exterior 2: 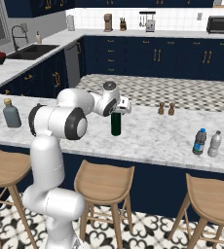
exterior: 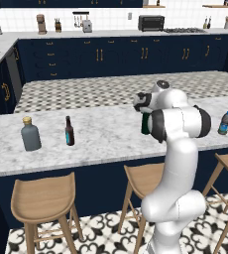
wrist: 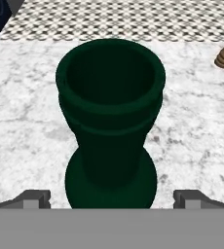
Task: Move the plastic bottles in the middle to the plastics group, and the glass bottles in the middle to the glass group.
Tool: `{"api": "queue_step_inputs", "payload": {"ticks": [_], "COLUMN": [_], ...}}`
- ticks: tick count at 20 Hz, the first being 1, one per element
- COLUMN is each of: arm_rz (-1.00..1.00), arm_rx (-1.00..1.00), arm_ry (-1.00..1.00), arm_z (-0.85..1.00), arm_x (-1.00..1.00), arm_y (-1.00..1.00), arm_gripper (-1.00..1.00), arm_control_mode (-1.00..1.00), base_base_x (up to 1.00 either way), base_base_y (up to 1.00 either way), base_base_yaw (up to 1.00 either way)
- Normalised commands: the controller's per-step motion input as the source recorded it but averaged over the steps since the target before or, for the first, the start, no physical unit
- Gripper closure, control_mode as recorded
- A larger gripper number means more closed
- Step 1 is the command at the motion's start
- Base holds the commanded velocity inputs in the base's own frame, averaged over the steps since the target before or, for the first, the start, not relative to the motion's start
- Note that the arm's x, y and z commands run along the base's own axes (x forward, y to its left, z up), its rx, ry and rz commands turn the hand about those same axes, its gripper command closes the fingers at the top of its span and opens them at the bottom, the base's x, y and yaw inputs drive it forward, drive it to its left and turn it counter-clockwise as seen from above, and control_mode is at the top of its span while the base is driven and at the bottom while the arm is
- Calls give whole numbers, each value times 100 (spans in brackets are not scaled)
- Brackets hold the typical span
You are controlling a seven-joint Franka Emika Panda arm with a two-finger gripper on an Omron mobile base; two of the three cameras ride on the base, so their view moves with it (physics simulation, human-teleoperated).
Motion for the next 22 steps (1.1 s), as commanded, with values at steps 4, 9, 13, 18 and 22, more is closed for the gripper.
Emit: {"api": "queue_step_inputs", "payload": {"ticks": [4, 9, 13, 18, 22], "arm_rz": [1, 0, 0, 0, 1], "arm_rx": [0, 0, 0, 0, 0], "arm_ry": [0, 0, 0, 0, -7], "arm_z": [0, 0, 0, 0, 18], "arm_x": [3, 0, 0, 0, -29], "arm_y": [0, 0, 0, 0, 8], "arm_gripper": [-100, -100, 100, 100, 100], "arm_control_mode": [-100, -100, -100, -100, -100], "base_base_x": [0, 0, 0, 0, 0], "base_base_y": [0, 0, 0, 0, 0], "base_base_yaw": [0, 0, 0, 0, 0]}}
